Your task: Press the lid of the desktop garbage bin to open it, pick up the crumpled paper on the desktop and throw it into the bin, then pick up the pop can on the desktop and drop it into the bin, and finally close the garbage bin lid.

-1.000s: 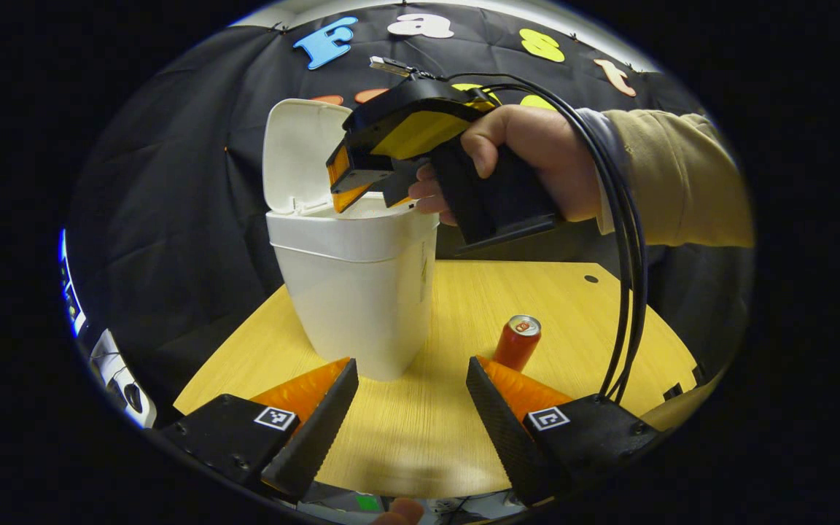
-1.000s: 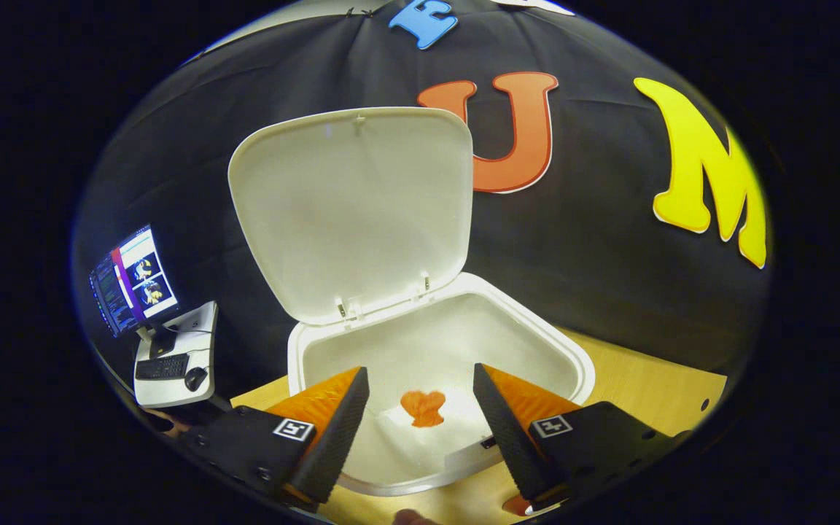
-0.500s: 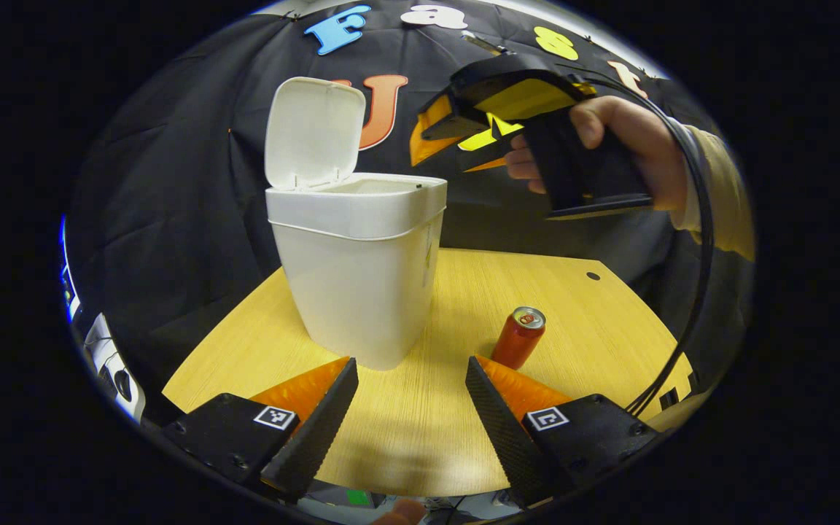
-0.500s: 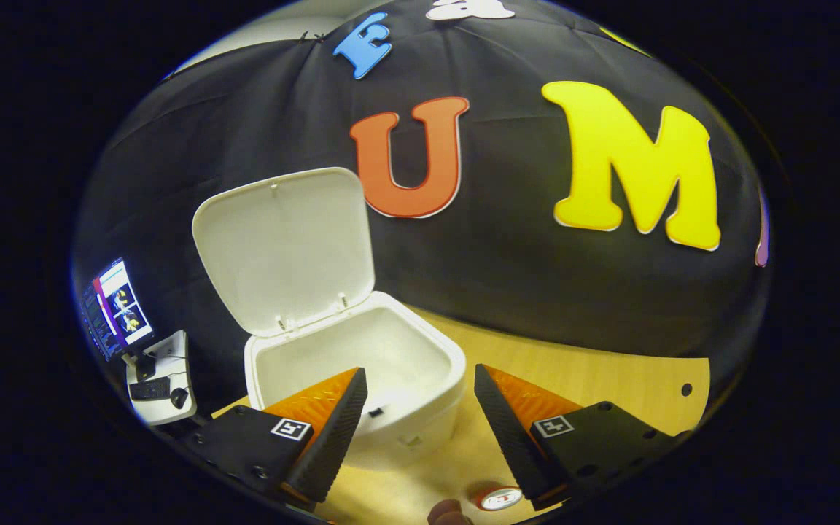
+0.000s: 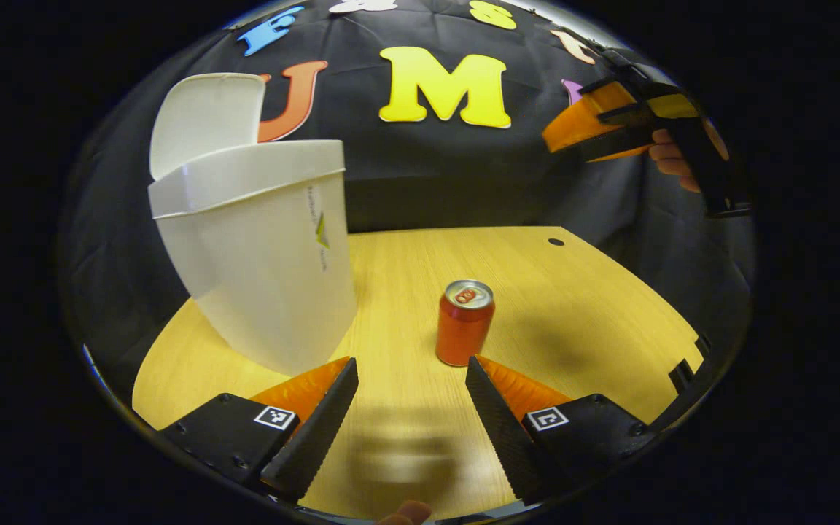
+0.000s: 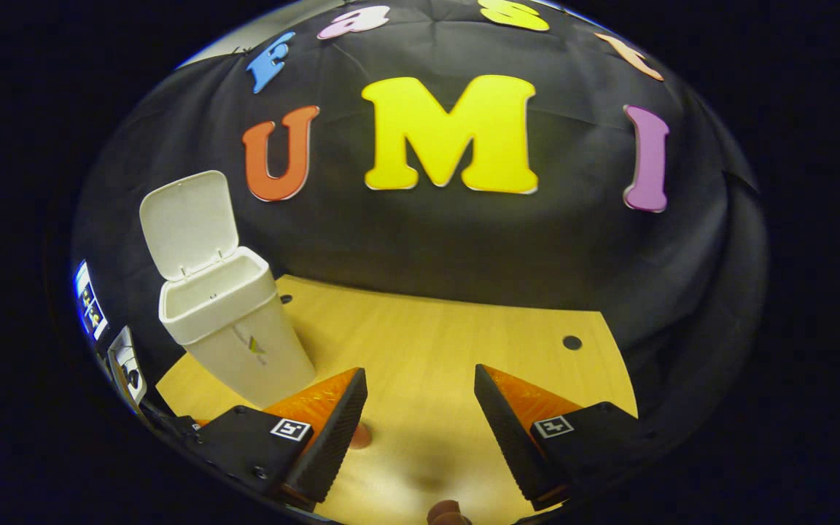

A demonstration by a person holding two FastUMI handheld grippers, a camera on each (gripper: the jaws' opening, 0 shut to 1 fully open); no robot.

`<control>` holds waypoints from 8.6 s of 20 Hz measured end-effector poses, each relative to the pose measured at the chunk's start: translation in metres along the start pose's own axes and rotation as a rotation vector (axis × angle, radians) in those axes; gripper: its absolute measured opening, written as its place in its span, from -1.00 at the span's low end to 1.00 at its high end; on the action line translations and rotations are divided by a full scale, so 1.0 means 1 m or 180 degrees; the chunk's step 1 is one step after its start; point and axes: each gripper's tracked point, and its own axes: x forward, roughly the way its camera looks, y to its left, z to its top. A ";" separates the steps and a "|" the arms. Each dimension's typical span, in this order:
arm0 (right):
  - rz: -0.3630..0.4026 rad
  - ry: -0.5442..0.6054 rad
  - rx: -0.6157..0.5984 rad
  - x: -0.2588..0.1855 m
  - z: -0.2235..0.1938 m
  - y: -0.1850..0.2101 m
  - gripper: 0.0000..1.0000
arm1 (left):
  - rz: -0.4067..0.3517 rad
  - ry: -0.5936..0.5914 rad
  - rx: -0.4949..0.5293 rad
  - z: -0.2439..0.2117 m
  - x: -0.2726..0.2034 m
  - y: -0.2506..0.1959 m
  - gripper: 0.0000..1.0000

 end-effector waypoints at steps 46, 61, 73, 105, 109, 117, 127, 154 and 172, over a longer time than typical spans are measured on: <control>0.0035 0.0768 0.0089 0.001 -0.133 -0.085 0.90 | 0.0448 0.0121 -0.0074 0.118 0.010 -0.011 0.72; -0.0118 0.0757 0.0538 0.019 -0.135 -0.077 0.89 | 0.1100 -0.0116 -0.0369 0.240 -0.038 0.128 0.71; -0.0421 0.0844 0.0447 0.009 -0.145 -0.086 0.89 | 0.1322 0.0231 -0.0727 0.212 0.029 0.207 0.74; 0.0158 0.1001 0.0212 0.010 -0.155 -0.067 0.90 | 0.2445 -0.0547 -0.1256 0.389 -0.049 0.314 0.91; 0.0107 0.1003 0.0194 0.010 -0.157 -0.074 0.90 | 0.2371 -0.0479 -0.1339 0.386 -0.030 0.309 0.92; 0.0142 0.1112 0.0100 0.010 -0.169 -0.075 0.90 | 0.2163 -0.0370 -0.1706 0.342 -0.014 0.260 0.88; 0.0330 0.1155 -0.0059 0.007 -0.181 -0.066 0.89 | 0.2036 0.0104 -0.1745 0.255 0.018 0.196 0.94; 0.0582 0.0696 0.0296 0.014 -0.147 -0.066 0.94 | 0.2203 -0.0251 -0.0819 0.271 0.005 0.162 1.00; 0.0098 -0.0860 -0.0012 -0.118 0.039 -0.037 0.94 | 0.0950 -0.0781 -0.0317 0.217 -0.097 -0.010 0.98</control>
